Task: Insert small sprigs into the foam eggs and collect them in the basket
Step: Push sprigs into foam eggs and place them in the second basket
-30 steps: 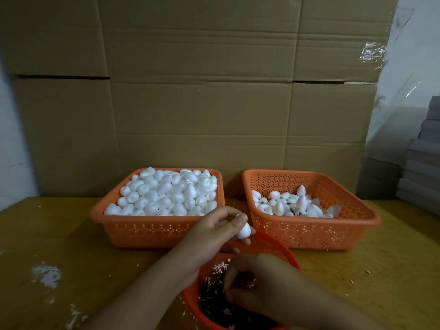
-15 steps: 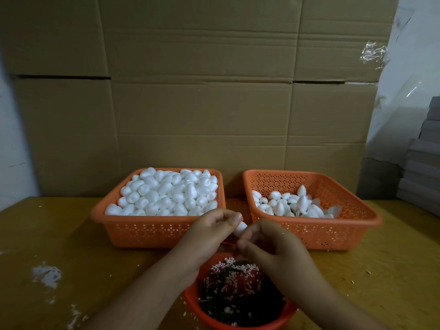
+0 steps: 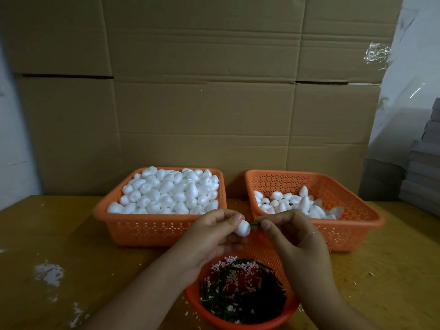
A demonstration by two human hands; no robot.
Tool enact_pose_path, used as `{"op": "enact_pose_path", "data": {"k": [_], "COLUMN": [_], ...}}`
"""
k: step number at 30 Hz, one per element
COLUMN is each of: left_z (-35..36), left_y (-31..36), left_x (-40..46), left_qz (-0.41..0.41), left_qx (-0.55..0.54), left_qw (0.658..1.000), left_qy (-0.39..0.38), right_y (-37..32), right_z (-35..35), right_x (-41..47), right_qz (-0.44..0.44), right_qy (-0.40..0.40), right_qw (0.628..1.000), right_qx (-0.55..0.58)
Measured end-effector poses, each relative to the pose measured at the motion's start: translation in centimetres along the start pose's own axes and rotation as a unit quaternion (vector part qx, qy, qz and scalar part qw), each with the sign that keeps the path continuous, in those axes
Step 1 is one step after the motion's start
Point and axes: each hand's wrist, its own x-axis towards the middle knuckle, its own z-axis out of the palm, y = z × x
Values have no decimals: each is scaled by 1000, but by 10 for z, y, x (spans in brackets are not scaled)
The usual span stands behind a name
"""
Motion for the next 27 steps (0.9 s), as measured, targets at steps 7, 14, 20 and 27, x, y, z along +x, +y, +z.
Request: {"op": "enact_pose_path", "data": {"k": [7,14,20,27], "left_z": [1,1,2,2], "left_y": [4,8,10,11], "left_x": [-3,-3,-4,-5], "left_qz": [-9,-23,-31,-34], "left_qx": [-24,-90,-112,-113], "left_qw": [1000,996,993,993], "left_qy": [-6,-1,1,3], "right_y": [1,2,3,5], "right_z": [0,-1,0,0], "right_x": [-1,-2,-2,-2], "right_qz": [-5,-5,-9,-13], "right_qy": [4,6,10,17], "right_qw": [1000,1000,1000,999], "right_qx": [-6,-18,-25,-44]}}
